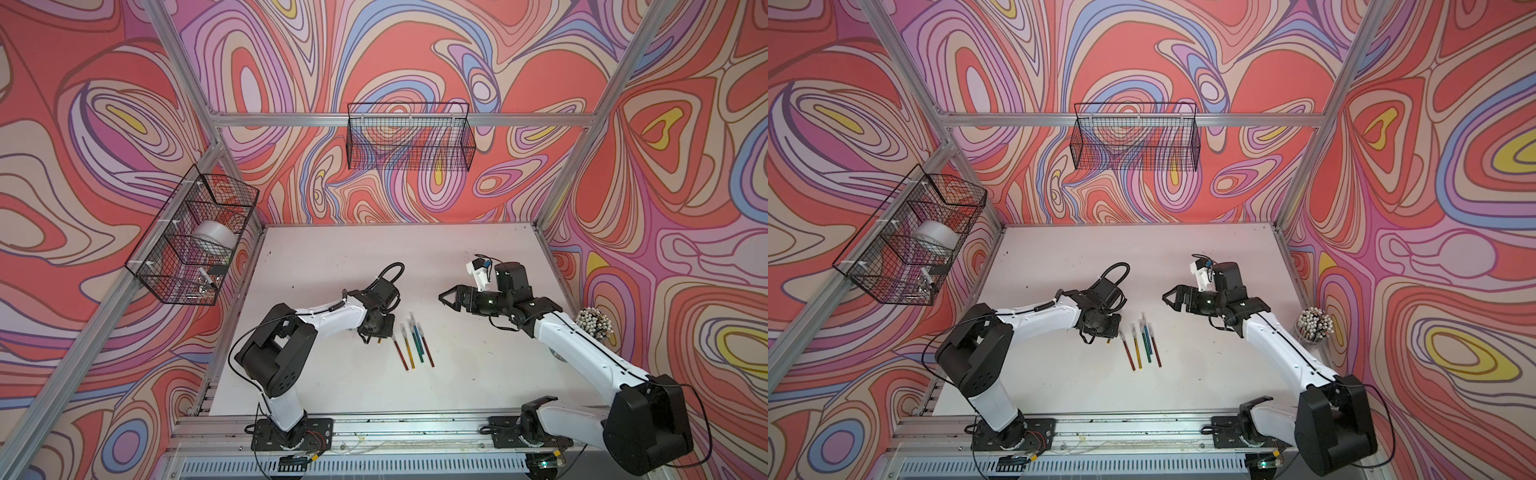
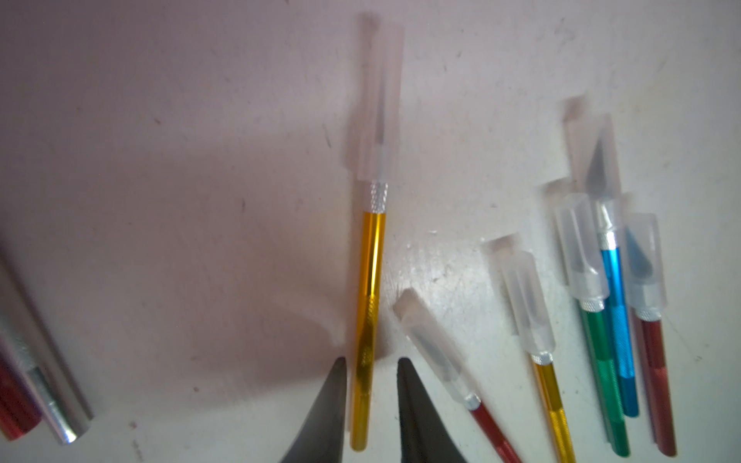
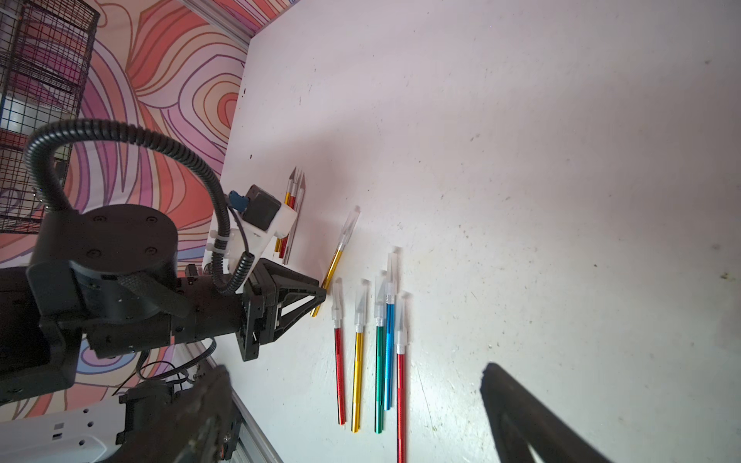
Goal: Remove protective caps from carving knives
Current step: Pick up the carving knife from the center of the board.
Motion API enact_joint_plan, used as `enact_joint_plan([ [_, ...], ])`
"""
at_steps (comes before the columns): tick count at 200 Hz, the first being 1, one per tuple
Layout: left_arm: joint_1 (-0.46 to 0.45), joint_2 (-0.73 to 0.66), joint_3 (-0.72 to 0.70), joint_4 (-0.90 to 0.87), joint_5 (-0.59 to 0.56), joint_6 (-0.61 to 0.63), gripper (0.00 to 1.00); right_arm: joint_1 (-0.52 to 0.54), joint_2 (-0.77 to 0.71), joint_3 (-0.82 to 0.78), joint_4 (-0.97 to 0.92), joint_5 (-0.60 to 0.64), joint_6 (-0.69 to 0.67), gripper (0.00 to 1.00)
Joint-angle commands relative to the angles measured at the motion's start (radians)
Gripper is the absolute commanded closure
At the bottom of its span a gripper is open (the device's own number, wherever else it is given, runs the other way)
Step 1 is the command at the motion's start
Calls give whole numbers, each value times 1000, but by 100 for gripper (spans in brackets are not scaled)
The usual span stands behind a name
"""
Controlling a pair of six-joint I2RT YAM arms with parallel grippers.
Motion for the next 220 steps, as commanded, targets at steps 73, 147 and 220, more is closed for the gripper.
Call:
enact_joint_plan([
  [73,-16,59,54,-53,-72,17,81,5,14,-11,9,16,-3,2],
  [147,-39,85,47,-76,-121,12,86,7,12,-15,10,26,2,2],
  [220,-40,16,14,-60,-116,-17,92,8,15,-32,40,60,52,3],
])
